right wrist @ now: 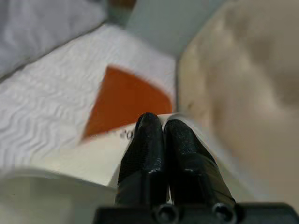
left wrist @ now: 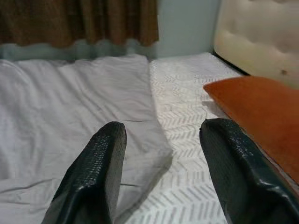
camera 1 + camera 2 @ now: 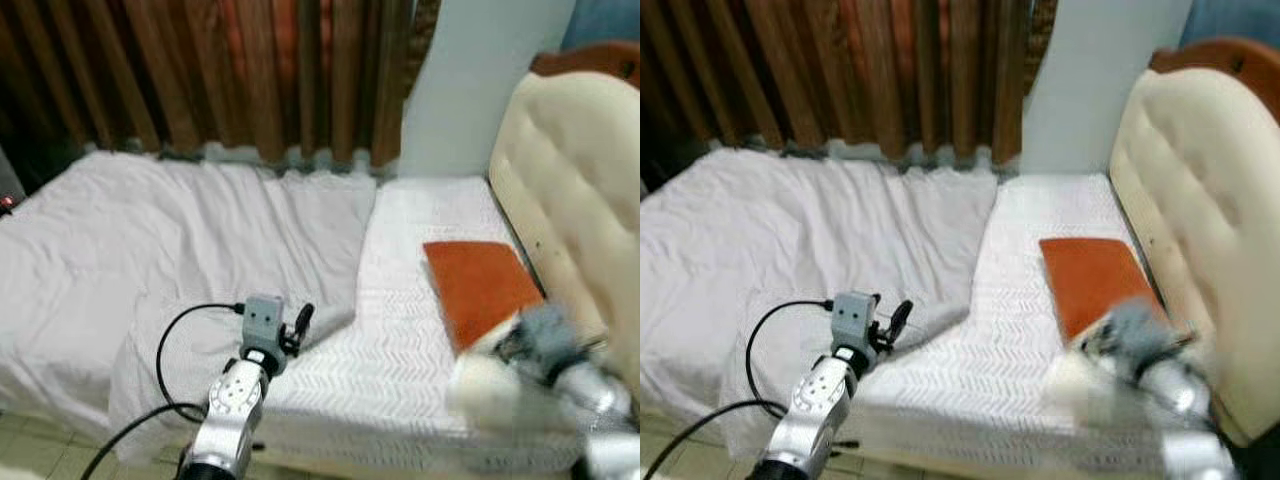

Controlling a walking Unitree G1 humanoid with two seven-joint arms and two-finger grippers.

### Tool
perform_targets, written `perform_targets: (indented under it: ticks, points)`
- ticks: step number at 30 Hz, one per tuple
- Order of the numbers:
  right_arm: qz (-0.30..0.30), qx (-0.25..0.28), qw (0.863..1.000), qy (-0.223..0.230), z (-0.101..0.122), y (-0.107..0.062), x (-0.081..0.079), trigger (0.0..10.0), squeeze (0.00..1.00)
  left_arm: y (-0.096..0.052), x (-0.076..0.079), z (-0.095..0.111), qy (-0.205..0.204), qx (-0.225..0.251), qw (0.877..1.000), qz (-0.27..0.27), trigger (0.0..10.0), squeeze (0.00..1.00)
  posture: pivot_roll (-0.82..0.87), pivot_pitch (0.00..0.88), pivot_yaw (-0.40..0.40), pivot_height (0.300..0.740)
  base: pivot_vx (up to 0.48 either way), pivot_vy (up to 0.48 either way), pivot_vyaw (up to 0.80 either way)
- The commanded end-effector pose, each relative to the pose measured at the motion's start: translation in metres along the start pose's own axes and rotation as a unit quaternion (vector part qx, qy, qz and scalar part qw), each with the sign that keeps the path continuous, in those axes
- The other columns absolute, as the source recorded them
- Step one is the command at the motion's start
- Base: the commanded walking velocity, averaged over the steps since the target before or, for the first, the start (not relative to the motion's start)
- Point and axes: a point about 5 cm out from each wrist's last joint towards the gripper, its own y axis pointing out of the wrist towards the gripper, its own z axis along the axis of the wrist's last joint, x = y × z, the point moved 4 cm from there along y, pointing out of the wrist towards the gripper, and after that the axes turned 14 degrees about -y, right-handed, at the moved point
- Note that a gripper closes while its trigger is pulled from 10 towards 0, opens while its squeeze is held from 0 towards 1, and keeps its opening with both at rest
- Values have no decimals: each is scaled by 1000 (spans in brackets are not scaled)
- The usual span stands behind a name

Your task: Clean up the room

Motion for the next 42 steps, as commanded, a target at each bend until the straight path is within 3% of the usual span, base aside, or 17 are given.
perform_targets:
  ticks: [1,3,5,7,10,12,14,15,18,20,22,25,26,34,36,38,42]
  points:
    - [-8,13,1000,-13,7,-1,1,0,0,-2,-7,-2,3,-7,1000,11,10000,0,-53,24,-28,740,0,0,0]
    - [-17,18,1000,-17,12,0,5,0,0,-2,-6,-2,2,-10,1000,9,10000,0,-57,23,-24,740,0,0,0]
    - [-25,87,995,-39,66,8,-16,0,0,-2,-2,-3,-11,-14,1000,-2,10000,0,-32,26,-25,740,0,0,0]
    - [3,101,994,-30,79,12,-38,0,0,-3,-3,-3,-14,-13,1000,0,10000,0,-22,26,-26,740,0,0,0]
    - [15,105,994,-27,83,16,-47,0,0,-3,-3,-3,-15,-13,1000,1,10000,0,-13,28,-24,740,0,0,0]
    - [24,133,990,-28,102,19,-54,0,0,-3,-3,-2,-15,-12,1000,-1,10000,0,-3,29,-24,740,0,0,0]
    - [12,182,982,-42,133,18,-48,0,0,-3,-3,1,-18,-7,1000,-2,10000,0,0,29,-25,740,0,0,0]
    - [12,182,982,-42,133,18,-48,0,0,-3,-3,1,-18,-7,1000,-2,10000,0,0,29,-25,740,0,0,0]
    - [12,246,968,-43,170,15,-48,0,0,-3,-4,1,-20,-6,1000,1,10000,0,2,28,-29,740,0,0,0]
    - [76,246,966,-14,167,21,-76,0,0,-4,-6,1,-2,-5,1000,9,10000,0,14,40,-31,740,0,0,0]
    - [90,247,965,0,166,22,-82,0,0,-4,-7,2,6,-4,1000,11,10000,0,14,40,-31,740,0,0,0]
    - [169,195,966,27,140,32,-114,0,0,-1,-5,6,44,3,999,5,10000,0,58,92,-29,740,0,0,0]
    - [196,150,967,58,121,37,-122,0,0,5,-6,14,61,10,998,-1,10000,0,70,107,-21,740,0,0,0]
    - [227,114,965,72,97,37,-133,0,0,7,-10,26,62,19,998,-11,10000,0,76,123,-5,740,0,0,0]
    - [237,111,963,62,91,36,-138,0,0,6,-10,26,70,18,997,-10,10000,0,75,128,0,740,0,0,0]
    - [244,99,964,23,75,34,-142,0,0,2,-12,23,67,14,998,-6,10000,0,78,142,11,740,0,0,0]
    - [242,82,967,9,63,34,-144,0,0,-5,-16,21,67,9,998,-5,10000,0,101,185,30,740,0,0,0]
